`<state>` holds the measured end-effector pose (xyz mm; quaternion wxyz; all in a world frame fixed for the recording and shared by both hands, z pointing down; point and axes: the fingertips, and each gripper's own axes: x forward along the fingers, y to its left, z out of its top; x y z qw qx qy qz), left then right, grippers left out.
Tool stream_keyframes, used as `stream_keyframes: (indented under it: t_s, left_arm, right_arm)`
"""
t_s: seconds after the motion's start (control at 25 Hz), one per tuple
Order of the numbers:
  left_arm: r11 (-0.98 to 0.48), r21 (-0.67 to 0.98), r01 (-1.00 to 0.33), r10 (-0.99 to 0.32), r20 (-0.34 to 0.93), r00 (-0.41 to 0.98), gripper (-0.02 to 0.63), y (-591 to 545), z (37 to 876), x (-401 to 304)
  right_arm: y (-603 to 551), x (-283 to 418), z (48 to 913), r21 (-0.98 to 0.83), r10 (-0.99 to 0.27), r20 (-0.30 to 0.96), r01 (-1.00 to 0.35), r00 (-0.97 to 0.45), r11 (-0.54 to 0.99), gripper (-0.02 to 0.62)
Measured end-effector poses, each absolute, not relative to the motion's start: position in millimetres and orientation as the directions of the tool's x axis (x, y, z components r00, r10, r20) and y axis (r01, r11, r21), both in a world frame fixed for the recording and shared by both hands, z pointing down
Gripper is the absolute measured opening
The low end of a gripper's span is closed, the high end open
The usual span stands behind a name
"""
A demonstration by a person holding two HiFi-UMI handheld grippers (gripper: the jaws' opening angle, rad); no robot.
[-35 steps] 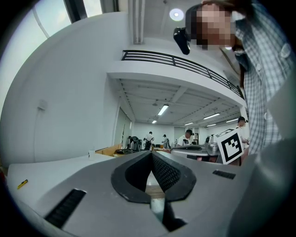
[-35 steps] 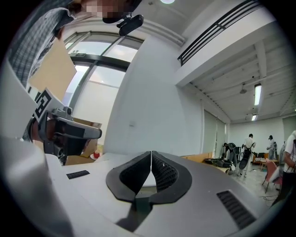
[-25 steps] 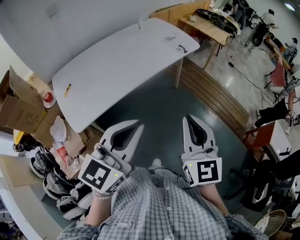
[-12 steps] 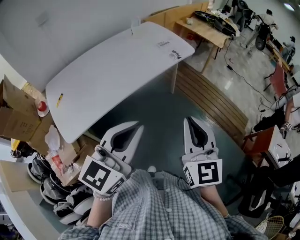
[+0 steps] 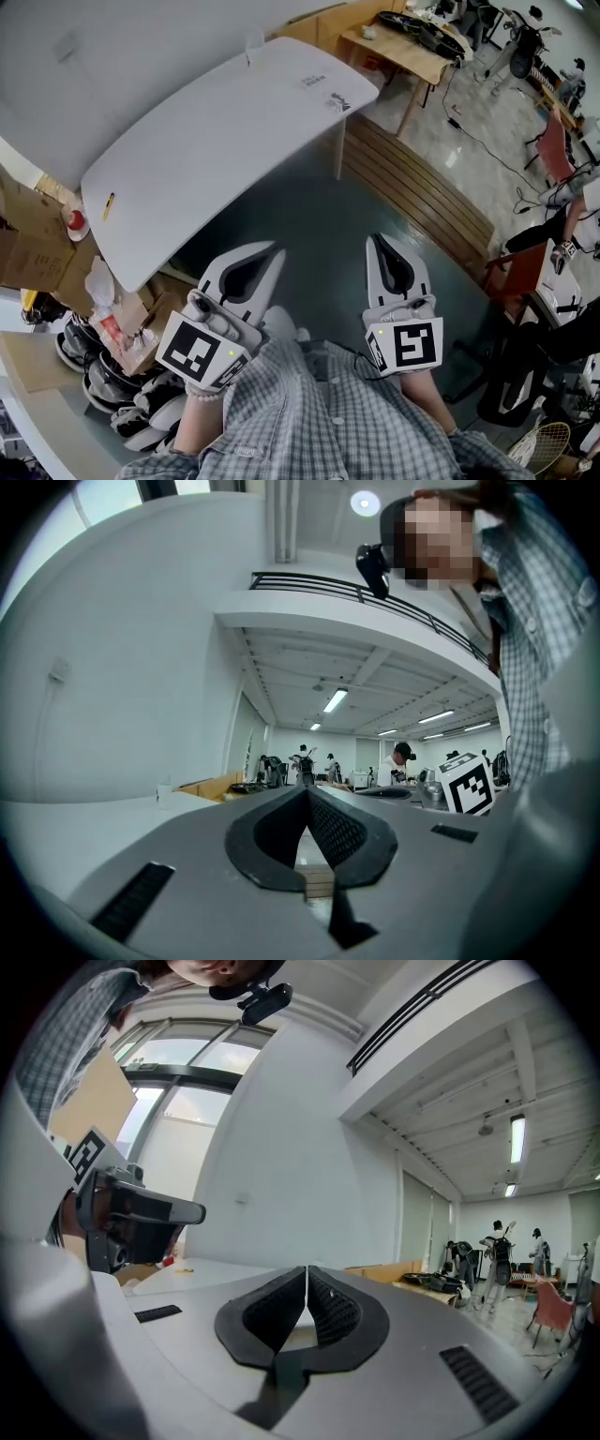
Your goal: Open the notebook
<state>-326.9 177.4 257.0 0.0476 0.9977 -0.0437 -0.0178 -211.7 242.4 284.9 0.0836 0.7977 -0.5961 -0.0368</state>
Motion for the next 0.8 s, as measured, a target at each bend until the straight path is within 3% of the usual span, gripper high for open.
stream_keyframes:
  t_s: [0.8]
  left_arm:
    - [-0.987, 0.094, 0.133, 0.131, -0.029, 0.991, 0.008, 177, 259, -217]
  right_arm:
    - [263, -131, 285, 0.19, -0.879, 0.053, -0.869, 0.474, -0.457, 0.023]
